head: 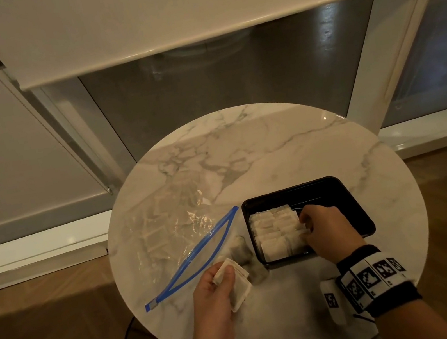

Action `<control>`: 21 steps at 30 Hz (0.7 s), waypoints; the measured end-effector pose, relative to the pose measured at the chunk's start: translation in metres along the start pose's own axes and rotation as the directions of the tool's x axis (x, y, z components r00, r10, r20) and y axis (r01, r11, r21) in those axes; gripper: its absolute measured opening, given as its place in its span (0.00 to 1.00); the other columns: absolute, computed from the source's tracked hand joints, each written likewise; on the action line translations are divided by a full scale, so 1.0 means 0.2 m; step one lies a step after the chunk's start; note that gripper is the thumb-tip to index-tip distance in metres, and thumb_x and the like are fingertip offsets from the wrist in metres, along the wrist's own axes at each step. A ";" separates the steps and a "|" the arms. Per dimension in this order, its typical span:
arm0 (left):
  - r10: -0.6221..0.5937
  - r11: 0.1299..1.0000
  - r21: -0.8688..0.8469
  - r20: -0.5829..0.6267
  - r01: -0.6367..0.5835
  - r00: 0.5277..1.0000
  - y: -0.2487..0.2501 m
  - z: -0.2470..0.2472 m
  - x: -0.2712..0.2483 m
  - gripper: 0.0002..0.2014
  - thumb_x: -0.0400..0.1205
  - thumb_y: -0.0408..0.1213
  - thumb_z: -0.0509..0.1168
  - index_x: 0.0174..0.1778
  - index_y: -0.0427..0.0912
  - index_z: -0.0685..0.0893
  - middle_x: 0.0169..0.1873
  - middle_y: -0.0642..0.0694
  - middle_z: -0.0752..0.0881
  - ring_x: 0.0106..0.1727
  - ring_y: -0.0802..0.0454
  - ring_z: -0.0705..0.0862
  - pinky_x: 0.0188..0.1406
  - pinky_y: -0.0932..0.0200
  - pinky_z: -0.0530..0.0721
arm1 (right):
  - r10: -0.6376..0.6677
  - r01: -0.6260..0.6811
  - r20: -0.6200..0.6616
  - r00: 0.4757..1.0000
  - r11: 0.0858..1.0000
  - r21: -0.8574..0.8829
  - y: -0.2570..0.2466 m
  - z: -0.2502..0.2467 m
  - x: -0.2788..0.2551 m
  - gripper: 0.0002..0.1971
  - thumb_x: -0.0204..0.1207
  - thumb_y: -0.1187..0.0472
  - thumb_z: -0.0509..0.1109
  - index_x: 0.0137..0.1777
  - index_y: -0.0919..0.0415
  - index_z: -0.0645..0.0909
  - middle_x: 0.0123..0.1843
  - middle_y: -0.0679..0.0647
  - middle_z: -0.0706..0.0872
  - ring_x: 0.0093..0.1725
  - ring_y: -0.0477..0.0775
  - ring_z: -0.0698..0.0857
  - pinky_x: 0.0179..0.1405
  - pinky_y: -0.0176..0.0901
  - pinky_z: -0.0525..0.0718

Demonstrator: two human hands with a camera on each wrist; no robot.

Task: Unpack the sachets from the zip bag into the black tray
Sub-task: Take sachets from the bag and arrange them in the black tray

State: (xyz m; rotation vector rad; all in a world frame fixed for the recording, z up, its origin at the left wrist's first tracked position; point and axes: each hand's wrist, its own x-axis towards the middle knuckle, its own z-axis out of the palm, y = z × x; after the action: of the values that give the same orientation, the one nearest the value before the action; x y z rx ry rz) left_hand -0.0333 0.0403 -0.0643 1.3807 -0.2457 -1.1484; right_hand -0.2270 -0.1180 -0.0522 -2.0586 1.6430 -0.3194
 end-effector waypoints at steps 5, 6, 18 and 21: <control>0.004 1.000 -0.012 -0.017 -0.004 1.000 0.00 -0.01 0.01 0.10 0.84 0.33 0.68 0.60 0.40 0.87 0.53 0.41 0.92 0.58 0.41 0.89 0.53 0.48 0.89 | -0.001 0.001 -0.018 1.000 1.000 0.026 0.01 0.02 0.02 0.12 0.75 0.66 0.74 0.56 0.53 0.83 0.50 0.53 0.86 0.45 0.50 0.85 0.46 0.41 0.87; 0.007 1.000 -0.011 -0.018 -0.007 1.000 0.00 -0.01 0.01 0.10 0.84 0.33 0.68 0.60 0.41 0.87 0.53 0.40 0.92 0.58 0.41 0.89 0.52 0.49 0.89 | -0.004 0.005 -0.023 1.000 1.000 0.026 0.01 0.02 0.02 0.12 0.75 0.66 0.74 0.56 0.53 0.83 0.49 0.53 0.86 0.45 0.50 0.85 0.46 0.41 0.88; 0.015 1.000 0.013 -0.022 -0.014 1.000 0.00 -0.01 0.02 0.09 0.84 0.34 0.68 0.60 0.43 0.88 0.54 0.42 0.92 0.60 0.41 0.89 0.63 0.42 0.87 | -0.014 0.013 -0.072 0.997 1.000 -0.010 -0.02 0.01 -0.01 0.08 0.79 0.58 0.70 0.56 0.48 0.82 0.46 0.48 0.87 0.46 0.50 0.86 0.48 0.50 0.90; 0.032 0.999 0.030 -0.019 -0.032 0.999 0.01 -0.01 0.01 0.09 0.84 0.34 0.69 0.58 0.44 0.88 0.54 0.42 0.92 0.59 0.42 0.89 0.63 0.42 0.87 | -0.033 0.030 -0.125 0.992 0.999 -0.029 -0.05 -0.02 -0.04 0.08 0.79 0.53 0.71 0.56 0.48 0.82 0.50 0.47 0.87 0.51 0.50 0.85 0.49 0.50 0.88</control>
State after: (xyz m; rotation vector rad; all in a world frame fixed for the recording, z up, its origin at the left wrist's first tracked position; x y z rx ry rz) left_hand -0.0296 0.0396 -0.0651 1.4090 -0.2709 -1.1082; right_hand -0.2216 -0.1090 -0.0430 -2.1246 1.6972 -0.4481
